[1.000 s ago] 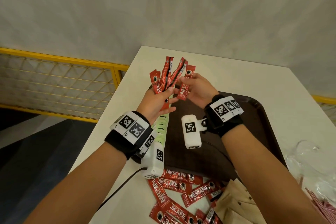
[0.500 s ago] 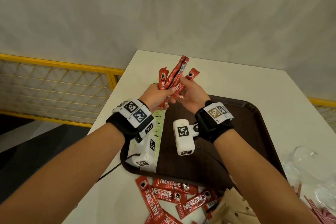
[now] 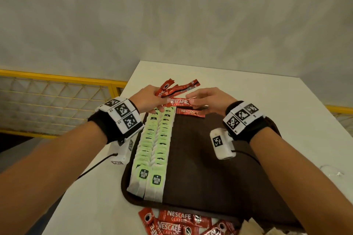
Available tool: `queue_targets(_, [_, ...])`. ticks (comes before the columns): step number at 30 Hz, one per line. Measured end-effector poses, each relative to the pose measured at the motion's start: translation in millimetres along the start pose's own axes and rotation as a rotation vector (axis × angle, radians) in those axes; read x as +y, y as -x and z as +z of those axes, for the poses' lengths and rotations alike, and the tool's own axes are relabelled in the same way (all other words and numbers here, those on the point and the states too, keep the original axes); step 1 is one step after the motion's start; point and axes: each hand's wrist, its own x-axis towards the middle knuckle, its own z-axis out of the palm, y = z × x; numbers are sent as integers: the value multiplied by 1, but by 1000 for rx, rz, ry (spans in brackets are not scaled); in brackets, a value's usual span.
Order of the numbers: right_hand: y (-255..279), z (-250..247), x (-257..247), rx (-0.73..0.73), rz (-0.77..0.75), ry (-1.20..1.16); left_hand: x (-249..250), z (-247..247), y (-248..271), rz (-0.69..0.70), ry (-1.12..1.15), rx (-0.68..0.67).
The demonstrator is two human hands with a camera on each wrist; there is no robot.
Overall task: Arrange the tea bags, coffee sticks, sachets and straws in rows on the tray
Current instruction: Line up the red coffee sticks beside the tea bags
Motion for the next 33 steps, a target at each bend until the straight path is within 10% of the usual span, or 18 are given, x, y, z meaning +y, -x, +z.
queue_targets(15, [-42, -13, 49, 244, 242, 304, -13, -13, 5, -59, 386, -24])
queue_targets(33, [-46, 0, 45, 464, 53, 741, -14, -13, 7, -115, 354, -117])
